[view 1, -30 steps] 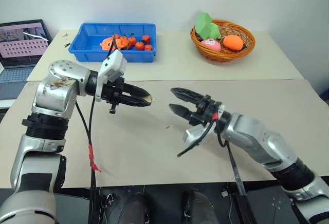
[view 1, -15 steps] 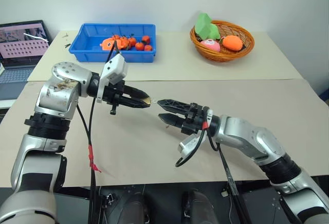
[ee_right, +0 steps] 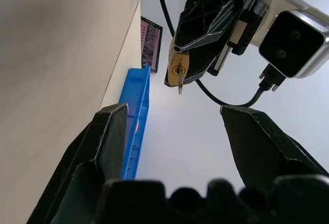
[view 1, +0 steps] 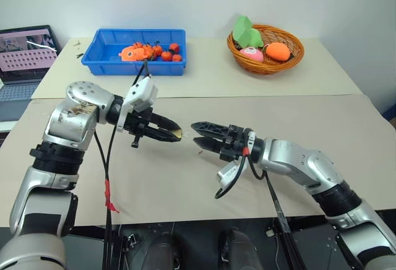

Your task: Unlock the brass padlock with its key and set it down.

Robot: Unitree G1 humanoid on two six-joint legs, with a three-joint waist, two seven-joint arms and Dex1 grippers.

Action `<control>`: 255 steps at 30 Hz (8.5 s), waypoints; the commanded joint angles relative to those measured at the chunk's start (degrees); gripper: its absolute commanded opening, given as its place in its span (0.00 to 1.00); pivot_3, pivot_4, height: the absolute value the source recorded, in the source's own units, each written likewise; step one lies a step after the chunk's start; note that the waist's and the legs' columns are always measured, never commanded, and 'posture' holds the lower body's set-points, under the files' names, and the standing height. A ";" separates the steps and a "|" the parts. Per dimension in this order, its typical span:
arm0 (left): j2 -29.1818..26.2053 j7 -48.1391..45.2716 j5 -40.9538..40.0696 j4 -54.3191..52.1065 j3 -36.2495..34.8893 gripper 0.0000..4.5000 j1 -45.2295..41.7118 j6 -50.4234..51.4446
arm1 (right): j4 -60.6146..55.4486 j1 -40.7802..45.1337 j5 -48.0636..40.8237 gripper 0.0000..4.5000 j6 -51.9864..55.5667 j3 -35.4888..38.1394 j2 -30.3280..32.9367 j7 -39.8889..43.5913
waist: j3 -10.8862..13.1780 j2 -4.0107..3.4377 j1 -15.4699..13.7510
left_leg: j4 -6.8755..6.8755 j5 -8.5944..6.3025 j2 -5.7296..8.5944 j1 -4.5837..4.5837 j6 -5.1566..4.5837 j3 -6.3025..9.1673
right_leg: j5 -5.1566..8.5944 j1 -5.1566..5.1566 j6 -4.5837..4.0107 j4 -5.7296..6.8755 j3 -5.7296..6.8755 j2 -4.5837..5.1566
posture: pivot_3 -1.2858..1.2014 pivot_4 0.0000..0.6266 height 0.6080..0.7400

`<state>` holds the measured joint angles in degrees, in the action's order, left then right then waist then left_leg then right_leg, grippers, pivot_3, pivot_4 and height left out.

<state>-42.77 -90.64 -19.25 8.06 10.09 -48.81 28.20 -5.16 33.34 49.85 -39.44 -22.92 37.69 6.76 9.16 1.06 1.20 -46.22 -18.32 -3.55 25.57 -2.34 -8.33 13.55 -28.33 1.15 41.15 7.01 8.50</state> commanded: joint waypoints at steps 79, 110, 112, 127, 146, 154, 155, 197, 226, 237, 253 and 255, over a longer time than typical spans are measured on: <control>-2.02 -0.38 0.81 -0.09 0.97 0.18 -1.32 -2.84 | -1.75 1.45 2.91 0.48 -2.30 0.44 -4.51 3.11 | 0.00 0.00 0.02 | -0.01 0.00 0.05 0.00 0.00 0.02 | 0.00 0.00 -0.01 0.02 0.01 0.00 | 0.52 0.24 0.52; -2.48 -0.45 0.90 0.14 1.03 0.18 -1.50 -3.28 | -1.18 2.09 3.42 0.01 -2.07 0.22 -5.51 3.27 | 0.00 0.00 0.05 | -0.01 0.00 0.05 0.00 0.00 0.01 | 0.00 0.00 -0.01 0.02 0.00 0.00 | 0.52 0.24 0.52; -2.52 -0.47 0.85 0.11 1.01 0.18 -1.49 -3.20 | -1.20 2.14 3.34 0.01 -1.97 0.16 -5.64 3.47 | 0.00 0.00 0.05 | -0.01 0.00 0.05 0.00 0.00 0.01 | 0.00 0.00 -0.01 0.02 0.00 0.00 | 0.52 0.24 0.52; -2.77 -0.05 0.60 -0.47 0.78 0.18 -1.12 -2.93 | 0.58 1.77 -14.60 0.01 5.58 -1.79 -7.89 21.88 | 0.00 0.00 0.06 | -0.01 0.00 0.09 0.00 0.00 0.08 | -0.02 0.01 -0.04 0.02 0.01 -0.01 | 0.52 0.24 0.52; -3.03 0.46 0.50 -1.31 0.36 0.18 -0.49 -2.29 | -6.68 0.92 -40.42 0.01 36.09 -0.46 -14.15 43.09 | 0.00 0.00 -0.17 | -0.01 -0.01 0.10 0.00 -0.01 0.13 | -0.26 0.02 -0.43 0.01 0.04 -0.01 | 0.52 0.24 0.52; -3.10 0.43 0.56 -1.34 0.31 0.18 -0.55 -2.22 | -7.97 2.16 -40.60 0.01 39.49 -0.40 -13.96 43.80 | 0.00 0.00 -0.19 | 0.00 -0.01 0.12 0.01 -0.02 0.13 | -0.27 0.02 -0.46 -0.01 0.05 -0.01 | 0.52 0.24 0.52; -3.10 0.42 0.57 -1.30 0.30 0.18 -0.57 -2.22 | -7.88 2.28 -39.70 0.01 38.71 -0.48 -13.79 43.23 | 0.00 0.00 -0.19 | 0.00 -0.01 0.12 0.01 -0.02 0.13 | -0.27 0.02 -0.46 -0.01 0.05 -0.01 | 0.52 0.24 0.52; -3.14 1.25 -0.21 -1.53 0.23 0.18 -0.82 -1.44 | 10.22 5.62 6.42 0.50 -2.79 -4.03 -5.78 -4.22 | 0.00 0.00 1.27 | -0.01 0.01 -0.01 0.03 0.01 -0.16 | 0.01 -0.05 -0.05 0.05 -0.01 0.00 | 0.52 0.24 0.52; -3.25 1.23 -0.68 -2.37 0.18 0.18 -0.41 -1.00 | 5.68 6.39 2.45 0.50 -1.40 -2.66 -8.19 2.95 | 0.00 0.00 1.25 | -0.01 0.00 0.01 0.03 0.01 0.04 | 0.01 -0.05 -0.06 0.06 0.00 -0.01 | 0.52 0.24 0.52; -3.13 1.12 -0.57 -1.97 0.27 0.18 -0.80 -1.00 | 6.54 7.01 2.65 0.50 -1.34 -2.66 -7.76 2.31 | 0.00 0.00 1.25 | -0.01 0.00 0.00 0.03 0.01 0.03 | 0.01 -0.05 -0.05 0.06 0.00 -0.01 | 0.52 0.24 0.52; -2.71 1.35 -0.44 -1.88 0.19 0.18 -0.63 -1.13 | 4.57 6.56 1.56 0.50 -0.62 -2.71 -8.82 4.07 | 0.00 0.00 1.25 | -0.01 0.00 0.00 0.03 0.01 0.04 | 0.01 -0.05 -0.06 0.06 0.00 -0.01 | 0.52 0.24 0.52; -2.71 1.36 -0.48 -1.94 0.17 0.18 -0.60 -1.08 | 4.62 6.52 1.54 0.50 -0.63 -2.69 -8.82 4.23 | 0.00 0.00 1.24 | -0.01 0.00 0.00 0.03 0.01 0.04 | 0.01 -0.05 -0.06 0.06 0.00 -0.01 | 0.52 0.24 0.52</control>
<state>-45.27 -89.39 -18.53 7.54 12.16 -48.36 27.38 1.64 39.15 52.97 -40.77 -27.40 28.94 11.23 9.16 1.06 2.44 -46.23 -18.32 -3.55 25.60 -2.33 -8.29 13.56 -28.38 1.10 41.20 7.01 8.49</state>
